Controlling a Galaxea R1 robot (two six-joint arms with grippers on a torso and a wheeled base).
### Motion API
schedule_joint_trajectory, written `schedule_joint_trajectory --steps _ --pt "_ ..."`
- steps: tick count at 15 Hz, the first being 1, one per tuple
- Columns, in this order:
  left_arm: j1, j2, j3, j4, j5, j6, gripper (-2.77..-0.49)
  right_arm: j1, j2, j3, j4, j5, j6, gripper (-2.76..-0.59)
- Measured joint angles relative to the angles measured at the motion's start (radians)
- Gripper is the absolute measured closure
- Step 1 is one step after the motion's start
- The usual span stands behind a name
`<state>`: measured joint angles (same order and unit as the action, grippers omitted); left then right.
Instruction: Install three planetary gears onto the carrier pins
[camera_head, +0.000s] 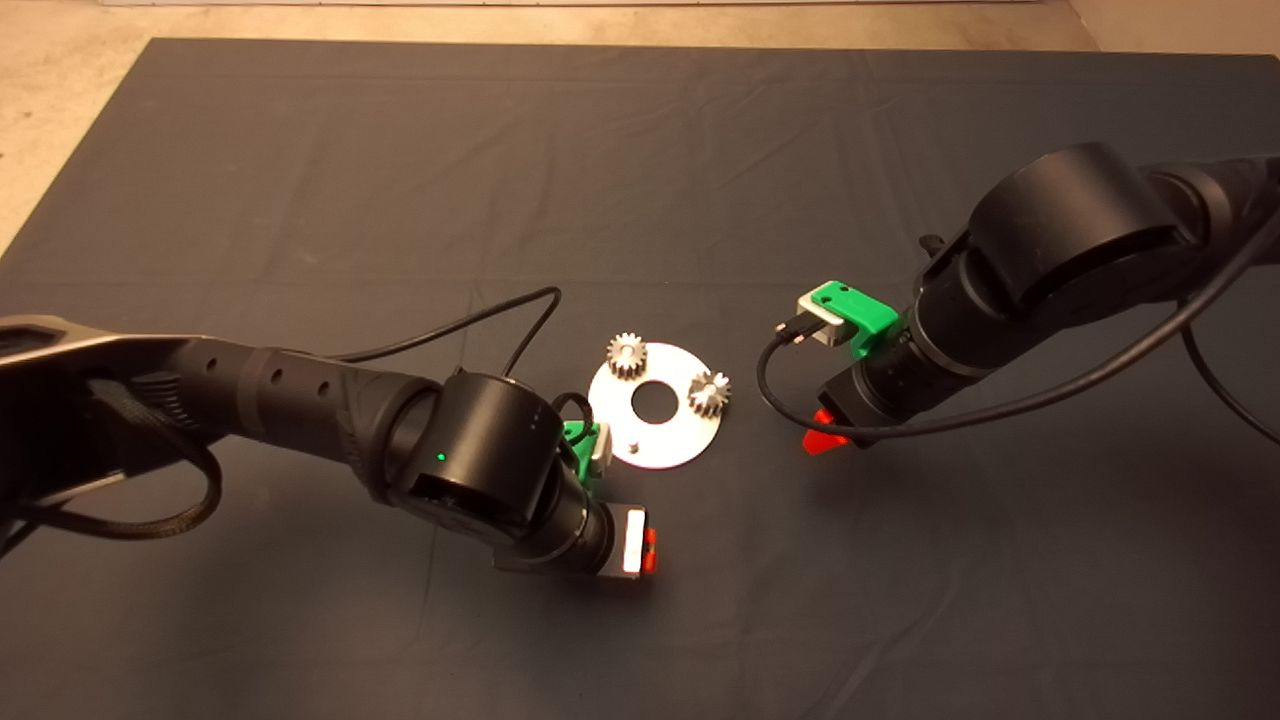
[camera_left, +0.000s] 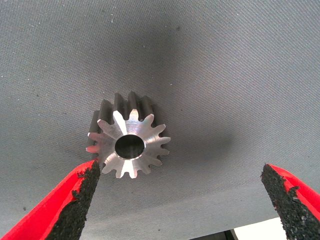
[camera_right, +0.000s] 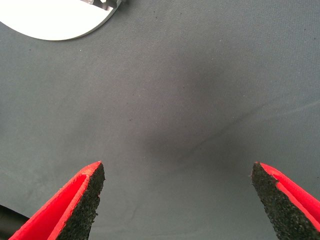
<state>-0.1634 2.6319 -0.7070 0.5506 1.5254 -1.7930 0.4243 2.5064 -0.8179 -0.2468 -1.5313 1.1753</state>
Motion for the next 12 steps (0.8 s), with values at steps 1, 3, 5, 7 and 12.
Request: schedule_joint_trajectory --steps 1,3,5,7,12 --pt "0.0 0.0 0.0 0.0 0.0 0.001 -2.33 0.0 0.0 0.0 0.0 0.0 0.0 -2.18" --pt "0.0 -0.003 0.0 0.0 -0.003 0.01 -2.33 0.0 -0.002 0.001 0.0 0.0 0.0 -2.18" --pt "0.0 -0.015 0.004 0.0 -0.012 0.022 -2.33 0.0 -0.003 0.003 0.0 0.0 0.0 -2.18" --pt "0.0 -0.022 0.007 0.0 -0.015 0.029 -2.33 0.0 -0.002 0.006 0.0 0.0 0.0 -2.18" --pt "0.0 -0.034 0.007 0.003 -0.001 0.04 -2.33 0.0 -0.002 0.007 0.0 0.001 0.0 -2.18"
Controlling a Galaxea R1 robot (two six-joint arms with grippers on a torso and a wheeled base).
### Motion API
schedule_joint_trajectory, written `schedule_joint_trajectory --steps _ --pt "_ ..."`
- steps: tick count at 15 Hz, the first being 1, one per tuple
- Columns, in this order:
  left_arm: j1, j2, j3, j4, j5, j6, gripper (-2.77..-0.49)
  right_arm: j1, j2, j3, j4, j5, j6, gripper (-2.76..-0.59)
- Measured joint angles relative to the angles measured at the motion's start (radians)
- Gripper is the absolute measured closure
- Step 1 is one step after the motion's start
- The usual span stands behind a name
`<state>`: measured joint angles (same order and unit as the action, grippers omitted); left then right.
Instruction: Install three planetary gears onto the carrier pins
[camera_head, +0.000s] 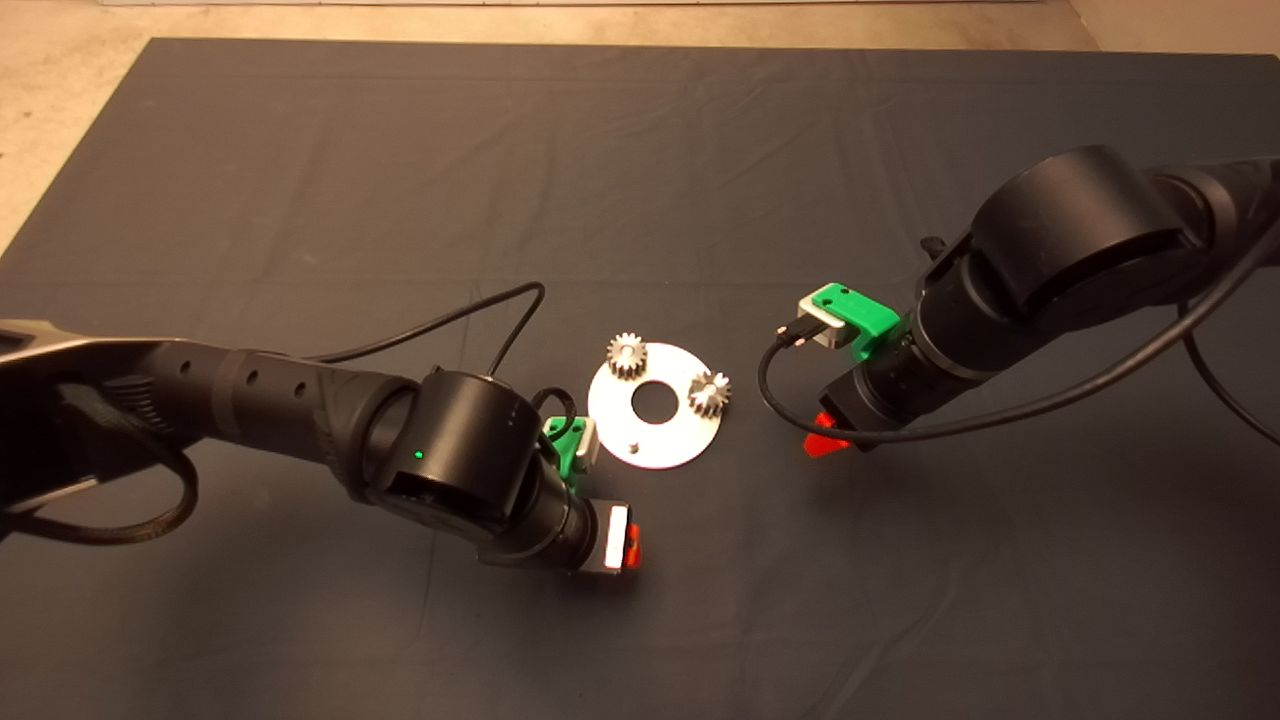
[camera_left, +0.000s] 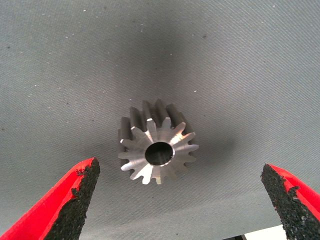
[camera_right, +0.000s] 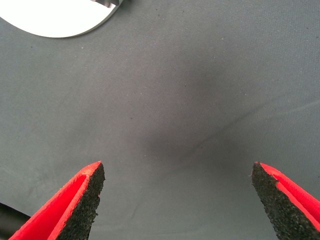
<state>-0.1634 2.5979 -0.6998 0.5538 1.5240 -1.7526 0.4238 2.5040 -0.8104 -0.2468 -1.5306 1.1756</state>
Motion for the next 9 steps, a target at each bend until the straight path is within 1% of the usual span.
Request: schedule_joint_trajectory --steps 9 --pt "0.0 0.001 0.0 0.0 0.0 0.001 -2.33 0.0 -0.004 0.004 0.0 -0.001 0.0 -2.18"
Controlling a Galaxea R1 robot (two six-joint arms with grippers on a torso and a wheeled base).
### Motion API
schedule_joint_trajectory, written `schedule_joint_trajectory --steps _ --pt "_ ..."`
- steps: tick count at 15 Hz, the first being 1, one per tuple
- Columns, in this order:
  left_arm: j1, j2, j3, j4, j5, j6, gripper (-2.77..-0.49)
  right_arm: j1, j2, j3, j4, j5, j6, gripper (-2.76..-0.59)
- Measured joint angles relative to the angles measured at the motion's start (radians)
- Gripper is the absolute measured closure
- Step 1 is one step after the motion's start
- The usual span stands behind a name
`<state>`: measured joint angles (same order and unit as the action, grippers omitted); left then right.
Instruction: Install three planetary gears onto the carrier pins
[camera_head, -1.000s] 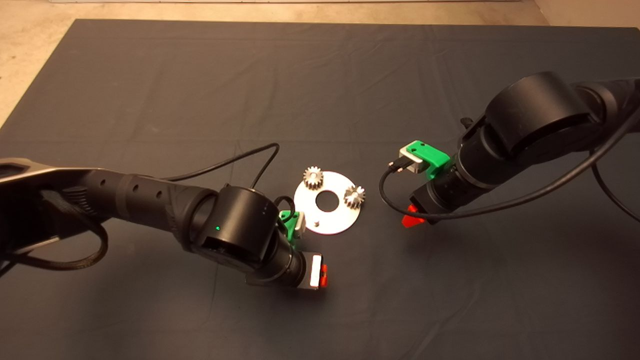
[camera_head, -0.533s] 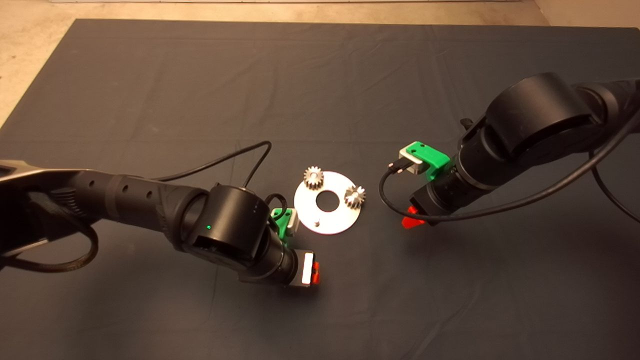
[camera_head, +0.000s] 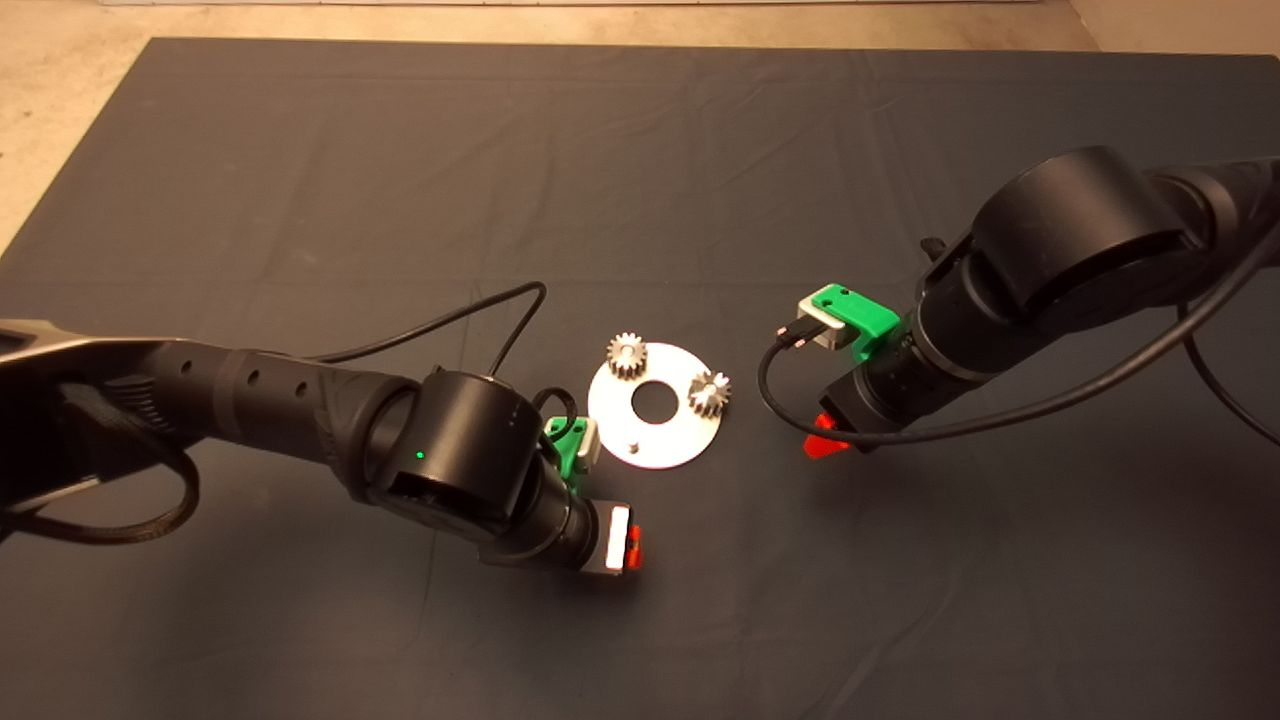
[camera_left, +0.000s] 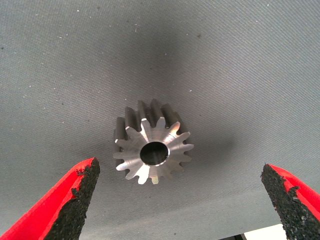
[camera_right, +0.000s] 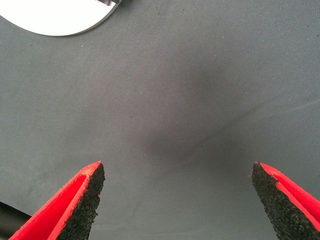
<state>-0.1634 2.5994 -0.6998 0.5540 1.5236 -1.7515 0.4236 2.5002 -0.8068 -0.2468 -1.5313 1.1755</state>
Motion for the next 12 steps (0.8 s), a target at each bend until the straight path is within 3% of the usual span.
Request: schedule_joint_trajectory --steps 4,12 --pt "0.0 0.0 0.0 0.002 0.001 0.003 -2.33 0.0 -0.018 0.004 0.0 0.001 0.0 -2.18" --pt "0.005 0.0 0.0 0.053 0.002 0.006 -2.33 -0.009 -0.044 0.024 0.0 -0.001 0.0 -2.18"
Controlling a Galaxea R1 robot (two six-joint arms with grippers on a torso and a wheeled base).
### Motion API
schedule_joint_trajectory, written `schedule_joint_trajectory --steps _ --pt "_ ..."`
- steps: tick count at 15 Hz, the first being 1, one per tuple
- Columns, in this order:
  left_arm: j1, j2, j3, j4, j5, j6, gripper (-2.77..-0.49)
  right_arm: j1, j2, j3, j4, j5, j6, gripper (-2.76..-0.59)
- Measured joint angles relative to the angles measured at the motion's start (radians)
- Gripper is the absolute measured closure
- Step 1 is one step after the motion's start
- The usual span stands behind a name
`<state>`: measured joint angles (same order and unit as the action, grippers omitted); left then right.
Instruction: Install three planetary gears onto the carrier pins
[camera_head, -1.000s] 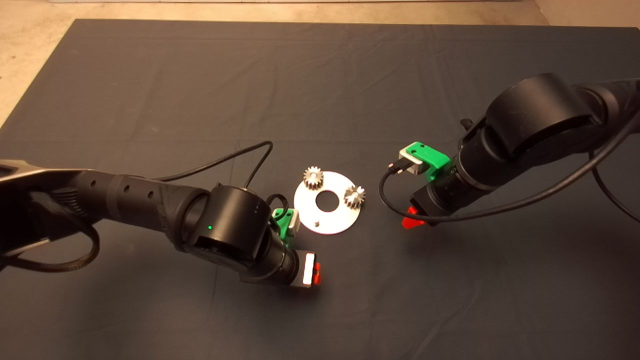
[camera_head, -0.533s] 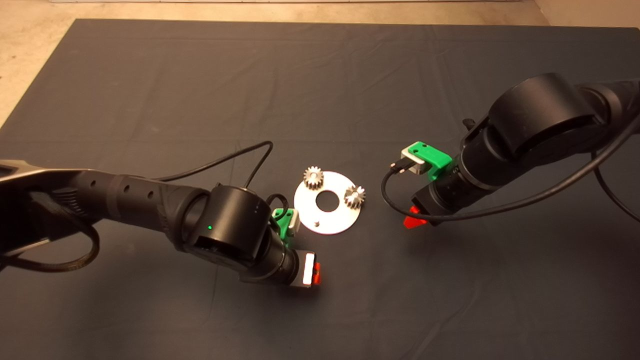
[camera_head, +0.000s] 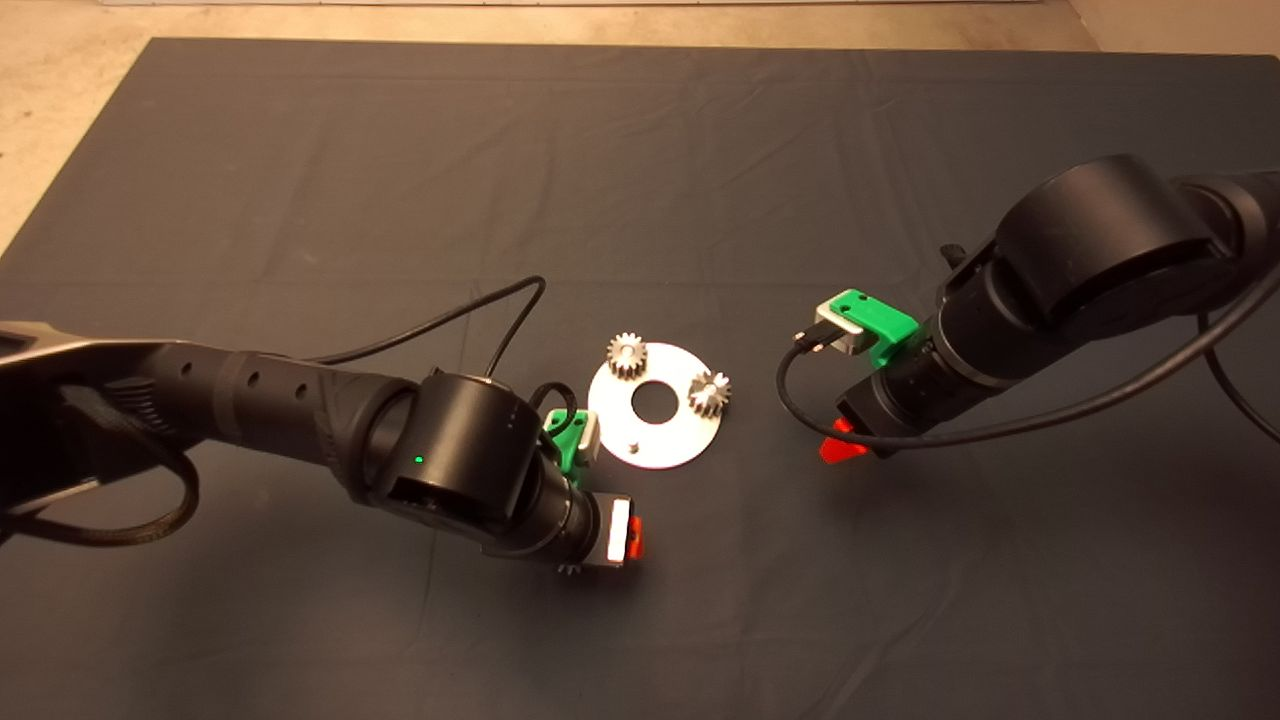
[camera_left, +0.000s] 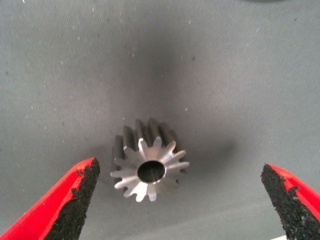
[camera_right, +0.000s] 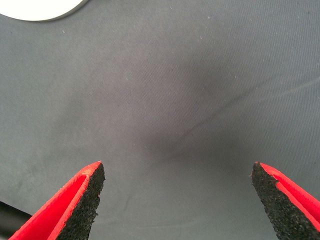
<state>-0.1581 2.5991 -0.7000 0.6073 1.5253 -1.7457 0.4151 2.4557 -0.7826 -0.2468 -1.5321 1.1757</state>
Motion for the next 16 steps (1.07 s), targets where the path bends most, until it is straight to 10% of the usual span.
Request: schedule_joint_trajectory --steps 16 --pt "0.05 -0.023 -0.007 0.029 0.001 0.034 -2.24 0.0 -0.013 0.016 0.0 0.001 0.0 -2.18"
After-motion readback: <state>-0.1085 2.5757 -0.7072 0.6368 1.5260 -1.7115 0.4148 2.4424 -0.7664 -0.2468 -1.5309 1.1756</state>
